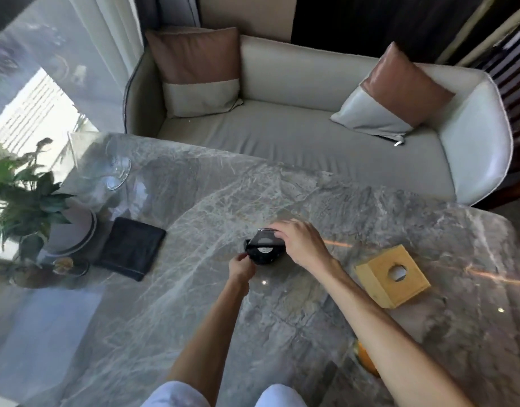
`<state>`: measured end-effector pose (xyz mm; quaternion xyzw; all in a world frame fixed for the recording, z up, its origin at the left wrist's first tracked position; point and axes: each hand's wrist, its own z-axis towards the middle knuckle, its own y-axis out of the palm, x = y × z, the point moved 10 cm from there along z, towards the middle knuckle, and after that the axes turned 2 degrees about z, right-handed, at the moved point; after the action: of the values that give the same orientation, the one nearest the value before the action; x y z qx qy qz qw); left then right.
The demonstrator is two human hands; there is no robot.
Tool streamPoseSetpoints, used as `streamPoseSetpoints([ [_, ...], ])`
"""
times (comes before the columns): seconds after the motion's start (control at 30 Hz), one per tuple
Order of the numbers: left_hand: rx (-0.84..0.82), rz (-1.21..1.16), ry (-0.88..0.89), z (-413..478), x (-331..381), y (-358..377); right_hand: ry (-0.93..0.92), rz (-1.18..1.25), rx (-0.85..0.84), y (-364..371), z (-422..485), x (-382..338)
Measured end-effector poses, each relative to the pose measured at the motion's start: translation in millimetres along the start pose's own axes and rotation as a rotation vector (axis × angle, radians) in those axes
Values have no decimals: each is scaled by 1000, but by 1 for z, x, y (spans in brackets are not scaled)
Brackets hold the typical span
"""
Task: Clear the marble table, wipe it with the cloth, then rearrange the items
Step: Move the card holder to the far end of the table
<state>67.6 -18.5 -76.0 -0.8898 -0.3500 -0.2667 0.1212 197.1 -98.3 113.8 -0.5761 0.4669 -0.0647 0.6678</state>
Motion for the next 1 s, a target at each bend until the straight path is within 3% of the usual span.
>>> streamPoseSetpoints([
  [0.13, 68, -1, 89, -30, 11, 33, 175, 111, 152, -49, -43, 67],
  [0.3, 111, 75, 283, -86, 47, 137, 335, 455, 292, -145, -104, 182],
  [0.4, 71, 250, 482, -112, 81, 250, 382, 590, 442, -217, -158, 267],
  [0.57, -265, 659, 677, -150, 65, 502, 576, 639, 693, -309, -266, 417],
  [0.73, -449, 838, 553, -131, -27, 652, 760, 411, 735, -334, -319, 509],
  [0.87, -437, 895, 458, -111, -73, 681, 749, 227, 711, -334, -315, 522],
  [1.0, -417, 935, 431, -100, -90, 679, 742, 200, 652, -318, -303, 533],
])
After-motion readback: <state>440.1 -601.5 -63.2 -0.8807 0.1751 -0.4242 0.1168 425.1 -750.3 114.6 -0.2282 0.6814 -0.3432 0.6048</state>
